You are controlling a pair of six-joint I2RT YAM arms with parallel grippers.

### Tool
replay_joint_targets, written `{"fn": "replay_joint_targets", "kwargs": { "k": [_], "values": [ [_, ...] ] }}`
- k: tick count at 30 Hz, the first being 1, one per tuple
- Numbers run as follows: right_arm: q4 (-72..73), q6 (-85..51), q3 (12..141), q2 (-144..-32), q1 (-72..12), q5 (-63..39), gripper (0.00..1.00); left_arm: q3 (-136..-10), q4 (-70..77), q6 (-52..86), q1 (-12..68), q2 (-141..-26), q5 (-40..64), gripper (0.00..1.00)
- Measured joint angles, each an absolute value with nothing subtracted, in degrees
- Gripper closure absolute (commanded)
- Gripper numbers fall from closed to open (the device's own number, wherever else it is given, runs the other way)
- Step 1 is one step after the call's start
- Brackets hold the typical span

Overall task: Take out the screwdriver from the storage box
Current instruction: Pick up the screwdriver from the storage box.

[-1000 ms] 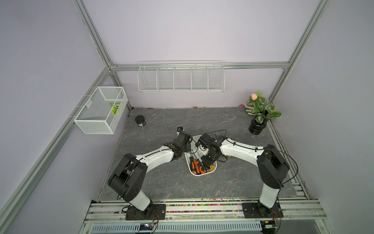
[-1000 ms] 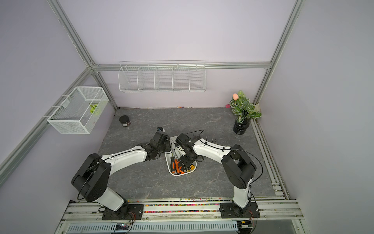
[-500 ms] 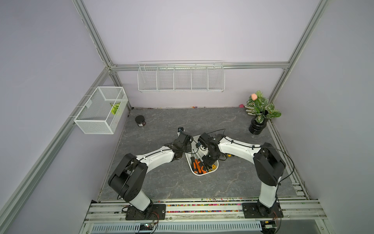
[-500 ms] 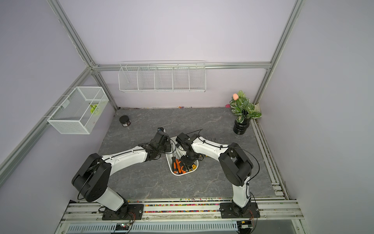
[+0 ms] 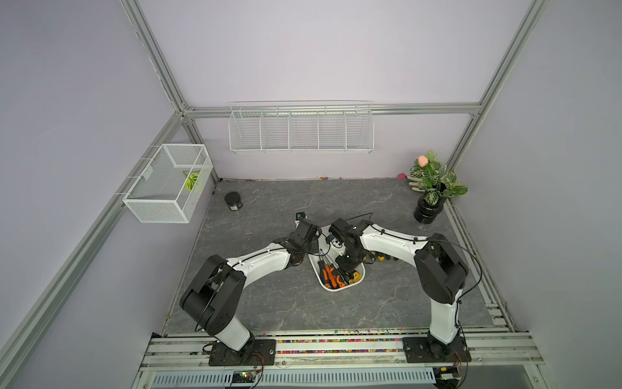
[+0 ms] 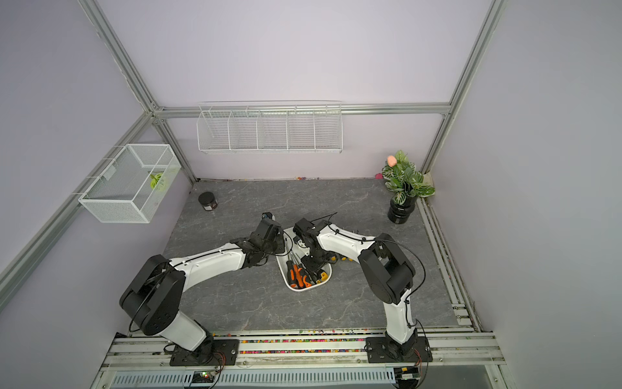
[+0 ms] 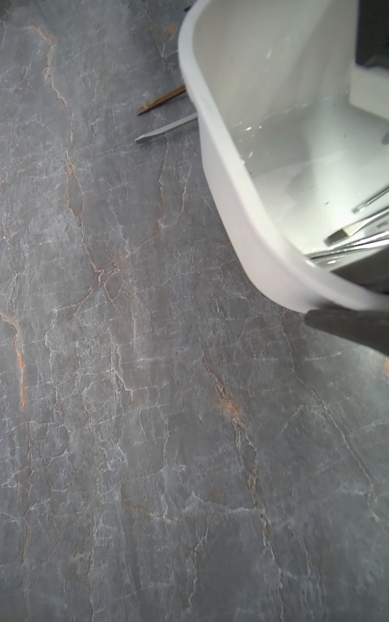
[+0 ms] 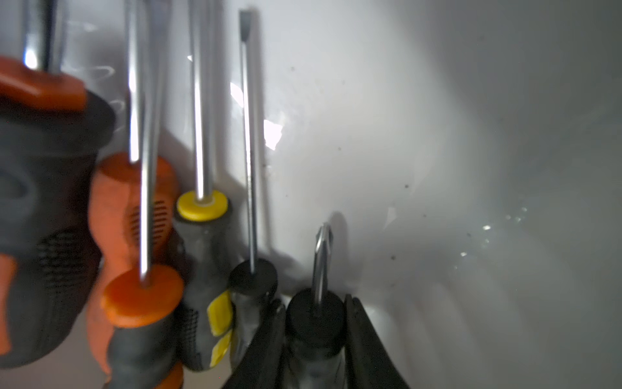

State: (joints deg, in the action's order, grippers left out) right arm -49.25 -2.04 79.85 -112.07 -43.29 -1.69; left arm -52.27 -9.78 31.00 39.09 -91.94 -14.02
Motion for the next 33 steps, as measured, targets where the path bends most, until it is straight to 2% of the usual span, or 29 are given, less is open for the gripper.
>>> {"fn": "replay_joint_targets", "kwargs": {
  "k": [2, 7, 23, 33],
  "values": [
    [-49.32, -1.83, 79.9, -112.05, -43.13, -1.96, 1.0, -52.27, -9.72, 31.03, 39.09, -92.07, -14.02, 1.0],
    [-49.28, -1.87, 79.53, -110.93, -43.03, -2.0, 1.0, -52.27, -9.3, 31.05, 39.09, -92.09, -14.04, 1.0],
    [-47.42, -3.95, 75.55, -93.3, -40.1, -8.27, 1.0, -52.27, -9.17, 30.76, 39.0, -92.14, -14.13, 1.0],
    [-46.46, -6.37, 70.63, -79.33, -30.39, -10.96, 1.0, -52.29, -9.13, 30.76, 39.0, -92.36, -14.13, 1.0]
  ]
}}
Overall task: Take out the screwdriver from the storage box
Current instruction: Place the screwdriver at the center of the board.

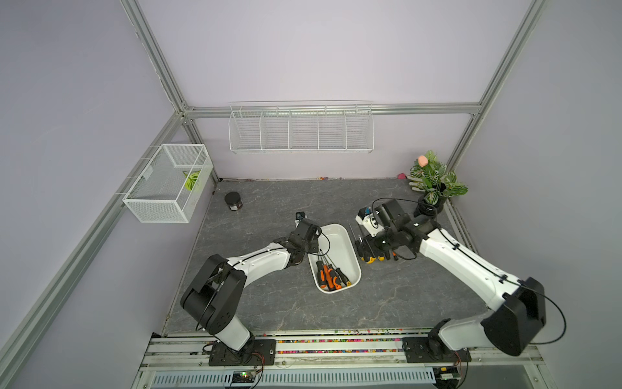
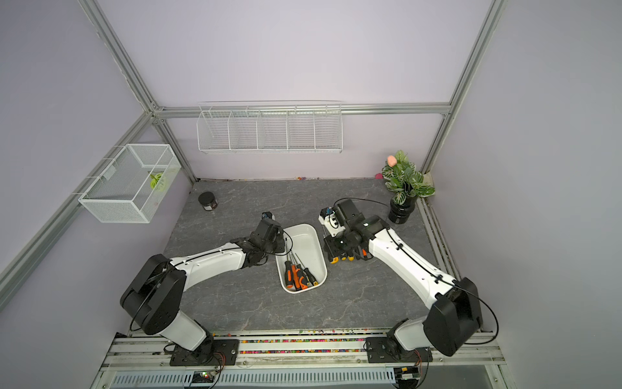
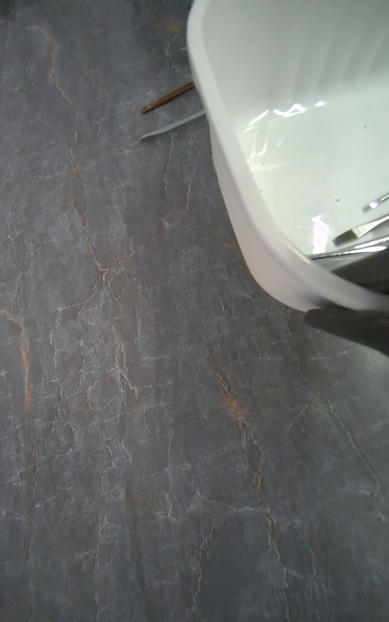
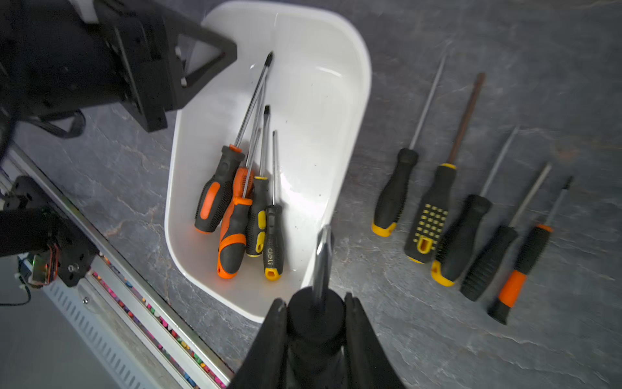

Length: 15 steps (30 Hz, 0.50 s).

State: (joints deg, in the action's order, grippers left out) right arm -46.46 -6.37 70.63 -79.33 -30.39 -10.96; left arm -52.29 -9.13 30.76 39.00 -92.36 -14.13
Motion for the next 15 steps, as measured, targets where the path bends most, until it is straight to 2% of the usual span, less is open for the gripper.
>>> {"fn": "replay_joint_targets", "kwargs": {
  "k": [8, 15],
  "values": [
    [-47.29, -4.47, 68.71, -81.21, -19.51, -5.91, 1.0, -52.29, -9.04, 30.76, 38.96, -92.53, -14.11, 1.0],
    [-46.17, -4.47, 69.25, -87.42, -15.4, -1.41, 1.0, -52.62, -8.97, 30.76, 39.05, -92.82, -14.0, 1.0]
  ]
}}
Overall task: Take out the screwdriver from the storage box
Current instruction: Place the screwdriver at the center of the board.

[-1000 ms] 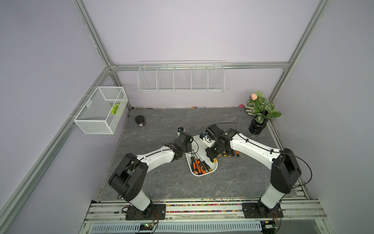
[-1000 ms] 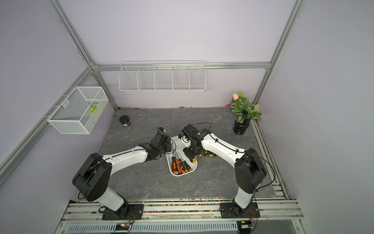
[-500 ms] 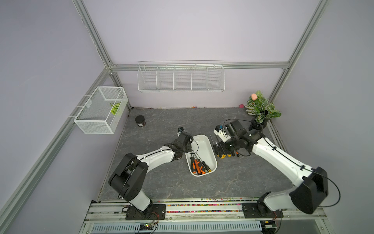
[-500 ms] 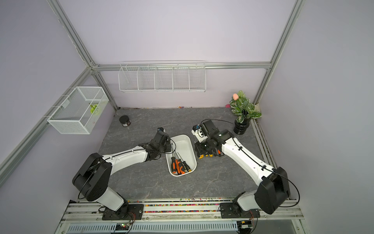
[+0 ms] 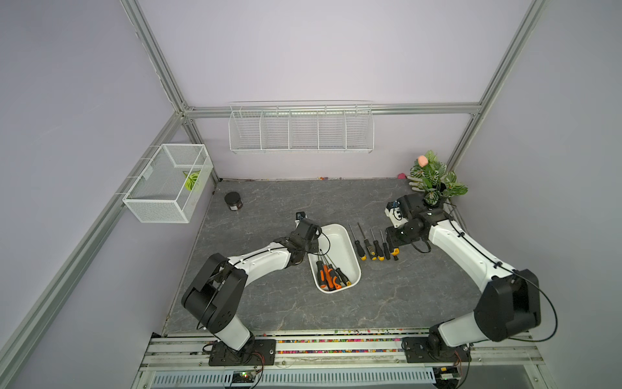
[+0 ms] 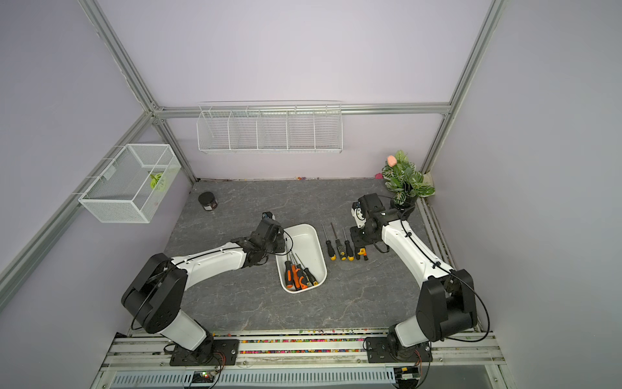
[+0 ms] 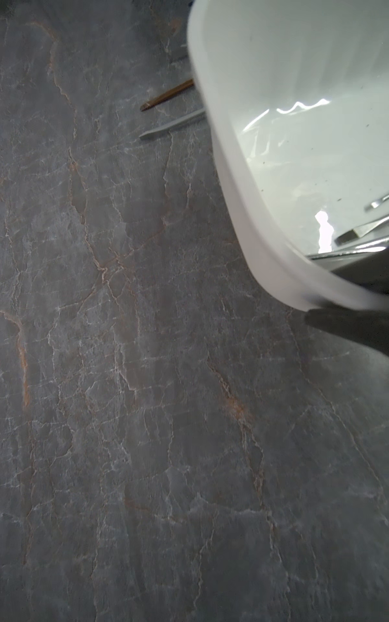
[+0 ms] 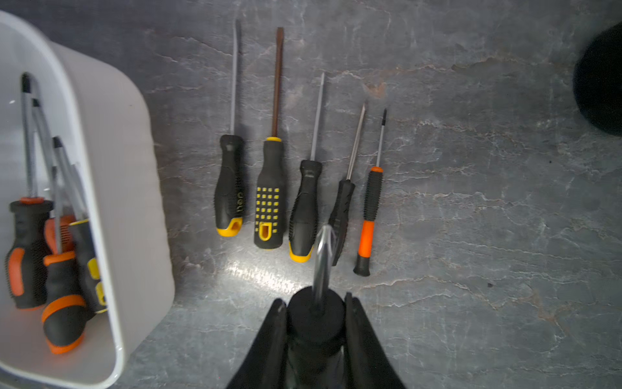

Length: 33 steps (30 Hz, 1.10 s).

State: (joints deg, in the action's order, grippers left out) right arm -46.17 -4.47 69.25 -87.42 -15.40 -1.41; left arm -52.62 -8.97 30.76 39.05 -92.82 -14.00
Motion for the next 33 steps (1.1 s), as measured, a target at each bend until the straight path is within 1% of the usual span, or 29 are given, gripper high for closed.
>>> {"fn": "replay_joint_targets", "kwargs": {
  "k": [6, 13, 24, 33],
  "values": [
    [-44.62, -4.23, 69.34, -93.34, -11.33, 2.59, 1.0, -52.62, -8.95, 30.59, 39.07, -92.82, -13.85, 1.0],
    [-43.31, -4.19, 70.81, -98.85, -6.28, 3.38, 1.0, -52.62, -8.88, 30.09, 39.07, -92.75, -13.69, 1.0],
    [-42.37, -3.73, 72.95, -105.06, -5.69, 2.55, 1.0, -52.62, -8.88, 29.85, 39.07, -92.58, -13.69, 1.0],
    [-42.37, -3.53, 73.3, -106.17, -5.63, 1.69, 1.0, -52.62, -8.88, 29.82, 39.07, -92.58, -13.69, 1.0]
  ]
}}
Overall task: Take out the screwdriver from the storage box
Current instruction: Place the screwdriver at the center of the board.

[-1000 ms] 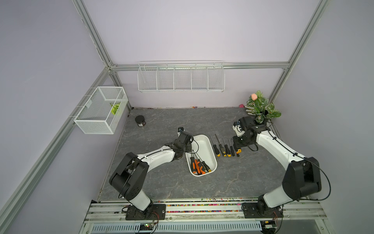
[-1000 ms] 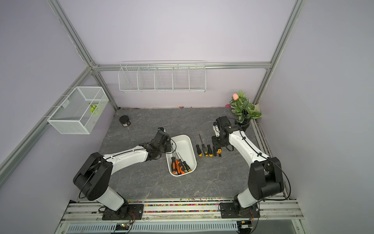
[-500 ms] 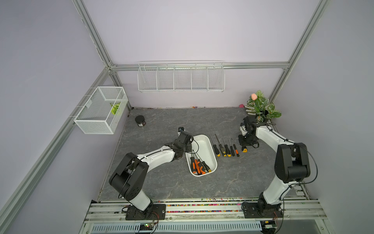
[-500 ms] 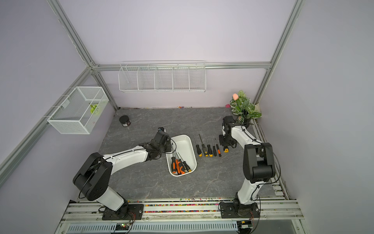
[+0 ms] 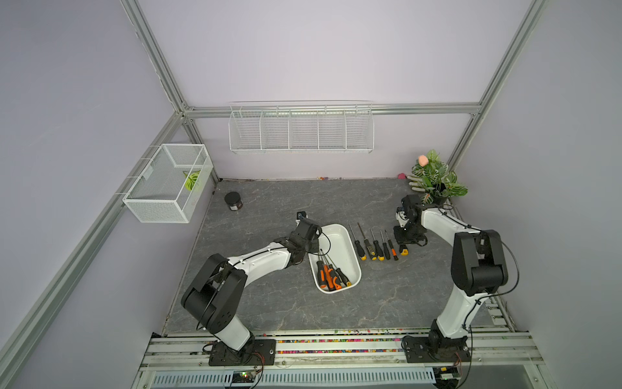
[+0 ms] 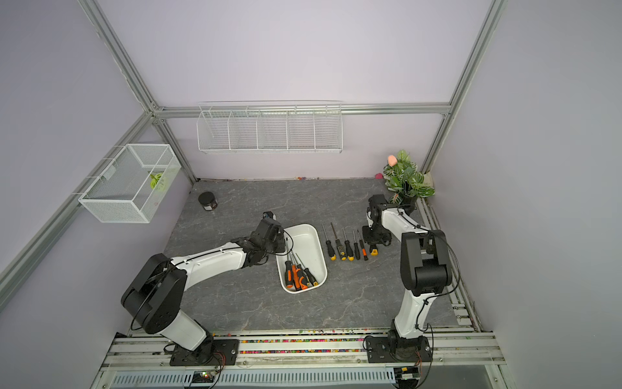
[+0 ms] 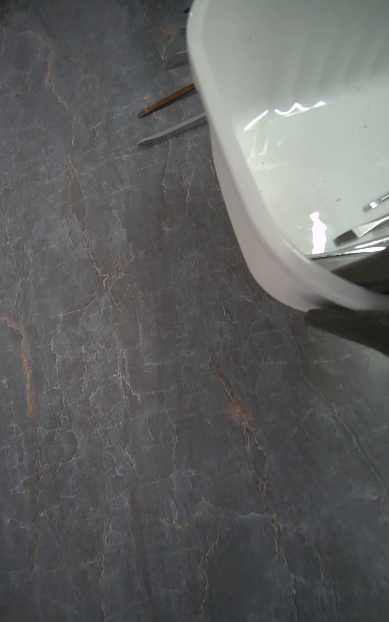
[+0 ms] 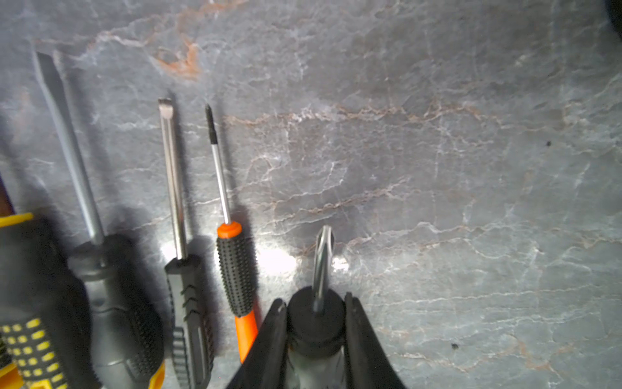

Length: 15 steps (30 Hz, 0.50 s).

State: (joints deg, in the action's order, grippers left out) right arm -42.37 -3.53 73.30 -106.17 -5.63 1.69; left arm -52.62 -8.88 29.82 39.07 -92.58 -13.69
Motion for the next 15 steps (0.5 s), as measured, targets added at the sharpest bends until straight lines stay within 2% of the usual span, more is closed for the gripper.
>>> {"fn": "replay_joint_targets", "kwargs": {
  "k": [9, 15],
  "values": [
    [-42.41, -3.36, 73.87, -107.31, -5.63, 1.65, 0.85, -52.62, -8.88, 29.82, 39.07, -92.58, -13.69, 1.0],
    [-42.44, -3.36, 73.91, -107.94, -5.63, 1.45, 0.84, -52.62, -8.88, 29.85, 39.07, -92.55, -13.69, 1.0]
  ]
}}
